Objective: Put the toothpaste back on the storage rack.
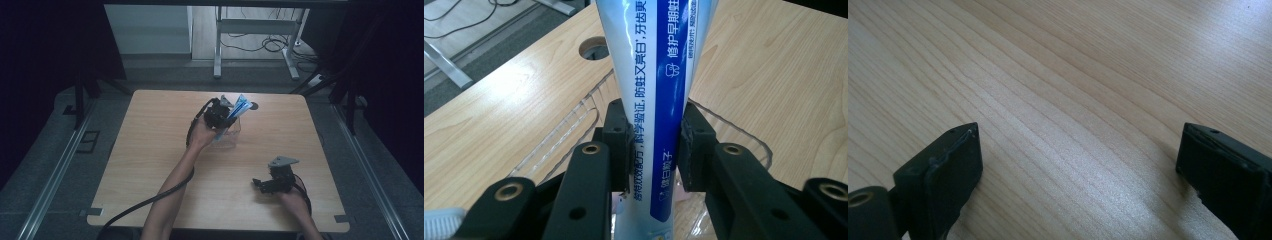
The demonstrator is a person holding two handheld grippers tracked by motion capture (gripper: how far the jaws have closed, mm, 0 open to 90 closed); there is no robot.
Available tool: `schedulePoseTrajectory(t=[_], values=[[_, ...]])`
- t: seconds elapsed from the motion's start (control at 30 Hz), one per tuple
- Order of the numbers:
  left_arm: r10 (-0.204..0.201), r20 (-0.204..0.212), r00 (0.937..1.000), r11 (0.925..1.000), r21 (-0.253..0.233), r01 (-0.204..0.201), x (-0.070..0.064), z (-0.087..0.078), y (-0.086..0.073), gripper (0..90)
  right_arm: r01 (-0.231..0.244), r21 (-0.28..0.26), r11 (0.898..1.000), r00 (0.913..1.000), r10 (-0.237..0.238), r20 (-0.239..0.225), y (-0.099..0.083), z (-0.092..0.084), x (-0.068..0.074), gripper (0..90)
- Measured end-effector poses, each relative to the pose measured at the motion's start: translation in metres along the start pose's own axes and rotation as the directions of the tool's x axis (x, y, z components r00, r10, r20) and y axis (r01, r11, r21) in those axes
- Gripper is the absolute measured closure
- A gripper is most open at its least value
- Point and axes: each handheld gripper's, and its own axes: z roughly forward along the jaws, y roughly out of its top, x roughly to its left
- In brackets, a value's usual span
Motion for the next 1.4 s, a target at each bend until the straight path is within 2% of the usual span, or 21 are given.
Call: schedulePoseTrajectory(t=[0.17,0.5,0.77,1.07,1.4], values=[[-0.007,0.007,0.9999,0.9999,0.008,0.007,0.0,-0.001,-0.002,70.0,0.0,0.0,1.0,1.0,0.0,0.0,0.0,0.0,0.0,4.4],[0.012,0.015,0.9998,0.9994,0.034,-0.012,-0.003,-0.002,-0.006,69.0,0.001,0.0,1.0,1.0,-0.001,0.0,0.0,0.0,0.0,4.4],[0.008,0.01,0.9999,0.9996,0.027,-0.008,-0.005,-0.003,-0.007,66.5,0.001,0.0,1.0,1.0,-0.001,0.0,0.0,0.0,0.0,4.4],[-0.021,0.012,0.9997,0.9998,-0.004,0.021,-0.004,-0.007,-0.007,51.0,0.001,0.0,1.0,1.0,-0.001,0.0,0.0,0.0,0.0,4.4],[-0.047,0.047,0.9978,0.9984,-0.031,0.048,-0.004,-0.014,-0.006,37.4,0.001,0.0,1.0,1.0,-0.001,0.0,0.0,0.0,0.0,4.4]])
